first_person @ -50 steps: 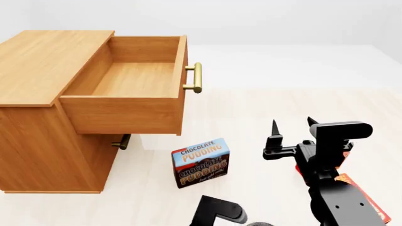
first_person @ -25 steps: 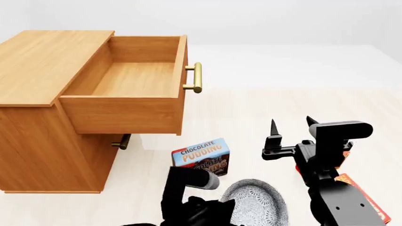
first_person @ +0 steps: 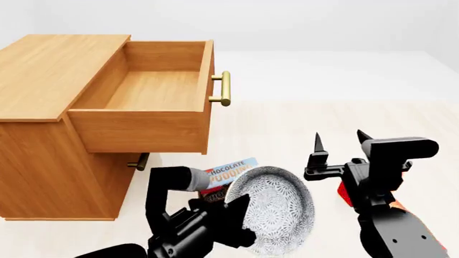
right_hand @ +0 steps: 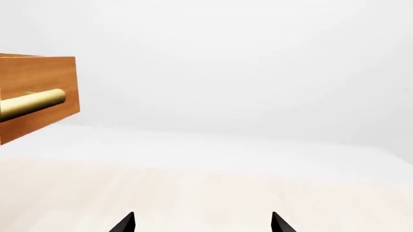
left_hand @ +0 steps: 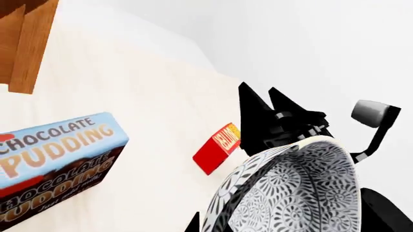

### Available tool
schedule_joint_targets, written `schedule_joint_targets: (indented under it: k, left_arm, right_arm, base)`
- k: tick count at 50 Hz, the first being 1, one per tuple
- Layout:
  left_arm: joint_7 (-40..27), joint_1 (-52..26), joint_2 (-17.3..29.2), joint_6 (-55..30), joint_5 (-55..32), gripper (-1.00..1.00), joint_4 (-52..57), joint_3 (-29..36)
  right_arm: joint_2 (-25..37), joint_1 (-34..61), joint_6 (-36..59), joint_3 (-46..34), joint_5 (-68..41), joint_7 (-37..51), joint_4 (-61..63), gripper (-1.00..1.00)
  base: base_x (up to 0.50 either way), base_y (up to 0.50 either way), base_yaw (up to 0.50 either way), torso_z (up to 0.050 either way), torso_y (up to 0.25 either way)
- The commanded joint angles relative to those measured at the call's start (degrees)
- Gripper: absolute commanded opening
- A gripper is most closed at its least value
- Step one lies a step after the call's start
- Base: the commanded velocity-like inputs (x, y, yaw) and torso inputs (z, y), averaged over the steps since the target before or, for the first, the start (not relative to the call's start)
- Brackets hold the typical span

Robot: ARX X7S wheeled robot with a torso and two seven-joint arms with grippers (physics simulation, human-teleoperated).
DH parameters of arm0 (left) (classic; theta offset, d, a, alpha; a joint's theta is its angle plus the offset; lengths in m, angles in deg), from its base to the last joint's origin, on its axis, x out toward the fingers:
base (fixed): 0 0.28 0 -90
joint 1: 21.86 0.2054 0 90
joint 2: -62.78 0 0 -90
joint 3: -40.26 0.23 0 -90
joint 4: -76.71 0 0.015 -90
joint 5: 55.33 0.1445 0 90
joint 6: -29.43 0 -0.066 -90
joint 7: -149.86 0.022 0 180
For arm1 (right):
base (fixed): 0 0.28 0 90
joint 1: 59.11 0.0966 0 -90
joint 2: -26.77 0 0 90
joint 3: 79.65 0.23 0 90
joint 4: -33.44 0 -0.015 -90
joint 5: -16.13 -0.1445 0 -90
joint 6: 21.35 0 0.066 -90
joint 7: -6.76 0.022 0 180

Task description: Put the bowl in the top drawer of the cabinet.

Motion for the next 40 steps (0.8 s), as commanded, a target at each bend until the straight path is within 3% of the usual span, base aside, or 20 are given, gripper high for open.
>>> schedule_joint_targets:
  k: [1,9,16,29,40]
  left_arm:
    - [0.0,0.5,1.7,1.7,-0.9,-1.00,3.1,-2.3]
    - [-1.4,-0.1,2.4,2.0,-2.8,-1.00,4.5,-3.1]
    - [-6.3,-5.5,3.0,2.6,-9.5,-1.00,5.0,-4.6]
    - [-19.8,-28.2,2.9,3.2,-22.2,-1.00,4.7,-6.9]
    - [-24.7,-39.5,1.4,0.4,-22.6,-1.00,-7.8,-2.6]
  right_arm:
    - [1.5,-2.3,1.2,4.4,-2.3,1.9,5.5,1.00]
    - [2.6,-5.0,2.4,7.8,-3.9,3.3,10.1,1.00]
    - [2.5,-6.3,1.7,7.9,-3.8,3.4,10.4,1.00]
    - [1.7,-6.8,-0.2,6.6,-3.4,2.5,8.3,1.00]
    - [0.3,-5.6,-3.1,3.6,-2.2,0.6,3.2,1.00]
  base:
    - [0.00,0.00,0.00,0.000,0.000]
    - [0.00,0.00,0.00,0.000,0.000]
    - [0.00,0.00,0.00,0.000,0.000]
    - [0.00,0.00,0.00,0.000,0.000]
    - [0.00,0.00,0.00,0.000,0.000]
